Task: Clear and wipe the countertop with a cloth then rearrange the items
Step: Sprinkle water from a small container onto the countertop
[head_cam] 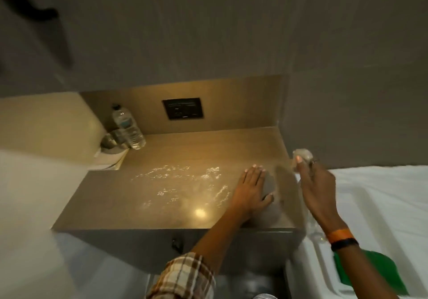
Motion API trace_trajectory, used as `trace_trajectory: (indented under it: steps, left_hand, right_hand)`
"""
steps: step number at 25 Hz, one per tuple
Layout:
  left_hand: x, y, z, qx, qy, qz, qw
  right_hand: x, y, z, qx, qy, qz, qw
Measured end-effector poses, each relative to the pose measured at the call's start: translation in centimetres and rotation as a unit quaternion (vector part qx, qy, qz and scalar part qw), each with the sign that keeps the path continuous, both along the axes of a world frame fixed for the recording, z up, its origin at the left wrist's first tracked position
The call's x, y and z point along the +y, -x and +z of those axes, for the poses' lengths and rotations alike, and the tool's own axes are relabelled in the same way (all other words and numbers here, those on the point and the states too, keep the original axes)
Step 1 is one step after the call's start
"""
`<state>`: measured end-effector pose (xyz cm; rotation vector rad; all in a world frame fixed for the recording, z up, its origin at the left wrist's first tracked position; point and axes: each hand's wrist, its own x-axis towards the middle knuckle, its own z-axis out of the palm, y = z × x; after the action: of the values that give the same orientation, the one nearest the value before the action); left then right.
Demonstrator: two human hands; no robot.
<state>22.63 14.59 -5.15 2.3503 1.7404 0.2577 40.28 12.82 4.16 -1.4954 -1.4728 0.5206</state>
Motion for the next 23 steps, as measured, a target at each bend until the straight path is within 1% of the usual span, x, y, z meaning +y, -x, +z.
trace_trajectory:
  steps: [2,3,6,9,11,14,16,17,21,23]
  left_hand:
    - [-2.7,5.9,0.4,-0.006,-0.034,0.027,0.999]
    - [-3.9,9.2,0.8,-0.019,-0.047,0.051,0.997]
    - [-9.0,22.1,2.2,-0.028,-0.068,0.184,0.980]
    - [-13.9,35.3,2.5,-0.008,-0.057,0.315,0.947]
    - [-15.6,41.8,2.2,0.009,-0.034,0.344,0.938]
    - [-15.9,47.8,0.8,0.030,0.015,0.330,0.944]
    - [-15.7,49.2,-0.2,0.052,0.010,0.304,0.951]
    - [-15.6,49.5,-0.6,0.048,0.005,0.296,0.954]
    - [-15.4,50.2,-1.2,0.033,0.005,0.282,0.959]
    - [-15.3,50.3,-1.3,0.035,0.002,0.278,0.960]
  right_hand:
    - [-2.7,5.7,-0.1,0.040,0.064,0.064,0.995]
    - [-3.8,8.4,-0.5,0.033,0.083,0.094,0.992]
    - [-7.4,18.5,-1.8,-0.053,0.099,0.182,0.977]
    - [-9.7,28.3,-3.0,-0.145,0.092,0.237,0.956]
    - [-10.2,33.7,-3.5,-0.197,0.082,0.266,0.940]
    - [-9.6,40.6,-3.6,-0.248,0.073,0.297,0.919]
    - [-6.9,43.1,-2.6,-0.269,0.077,0.280,0.918]
    - [-4.8,43.5,-1.7,-0.281,0.081,0.254,0.922]
    - [3.3,41.0,2.3,-0.325,0.092,0.116,0.934]
    - [4.5,39.8,3.0,-0.319,0.093,0.096,0.938]
